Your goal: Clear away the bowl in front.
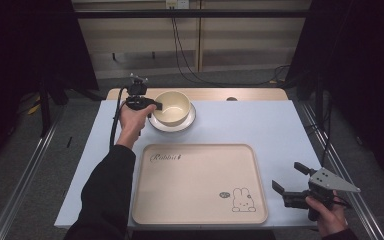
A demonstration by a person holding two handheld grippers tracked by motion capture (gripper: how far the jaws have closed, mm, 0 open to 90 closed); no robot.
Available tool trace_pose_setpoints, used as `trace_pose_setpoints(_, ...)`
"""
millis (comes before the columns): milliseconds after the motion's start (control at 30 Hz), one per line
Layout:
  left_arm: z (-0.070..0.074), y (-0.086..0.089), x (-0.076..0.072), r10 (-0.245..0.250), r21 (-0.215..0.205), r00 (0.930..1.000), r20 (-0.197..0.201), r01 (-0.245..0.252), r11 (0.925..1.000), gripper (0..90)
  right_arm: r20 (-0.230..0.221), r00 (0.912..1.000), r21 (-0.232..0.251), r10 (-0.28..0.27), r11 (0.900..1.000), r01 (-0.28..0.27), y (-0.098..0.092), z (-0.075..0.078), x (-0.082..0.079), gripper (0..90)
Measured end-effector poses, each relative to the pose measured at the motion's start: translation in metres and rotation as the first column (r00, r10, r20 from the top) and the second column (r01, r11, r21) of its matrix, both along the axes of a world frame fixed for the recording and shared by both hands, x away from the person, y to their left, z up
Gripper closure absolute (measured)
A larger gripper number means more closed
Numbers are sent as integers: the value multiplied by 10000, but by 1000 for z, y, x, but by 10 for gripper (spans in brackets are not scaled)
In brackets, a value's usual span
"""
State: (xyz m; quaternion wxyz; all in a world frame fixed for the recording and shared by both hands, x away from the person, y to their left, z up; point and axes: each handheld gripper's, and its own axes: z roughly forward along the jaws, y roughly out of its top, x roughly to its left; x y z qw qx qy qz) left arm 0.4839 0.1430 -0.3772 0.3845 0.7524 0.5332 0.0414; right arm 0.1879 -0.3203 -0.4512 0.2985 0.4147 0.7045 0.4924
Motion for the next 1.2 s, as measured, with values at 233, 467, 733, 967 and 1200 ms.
trace_pose_setpoints(233,1,-4,-13,-315,66,9995,6,315,9995,835,9,10000,11,-30,10000,30,1,0,1,12)
trace_pose_setpoints(467,-2,-12,-24,-682,170,9976,-107,684,9975,835,-16,10000,18,3,10000,-3,1,0,2,11)
trace_pose_setpoints(733,-7,-27,-33,-1093,30,9937,-231,1094,9940,835,47,10000,28,37,10000,-37,1,0,2,12)
trace_pose_setpoints(967,-7,-41,-40,-1523,26,9878,-326,1525,9883,835,174,9998,40,55,10000,-56,1,0,2,11)
trace_pose_setpoints(1200,-7,-52,-47,-1714,-97,9847,-322,1712,9852,835,152,9999,38,38,10000,-38,2,0,2,11)
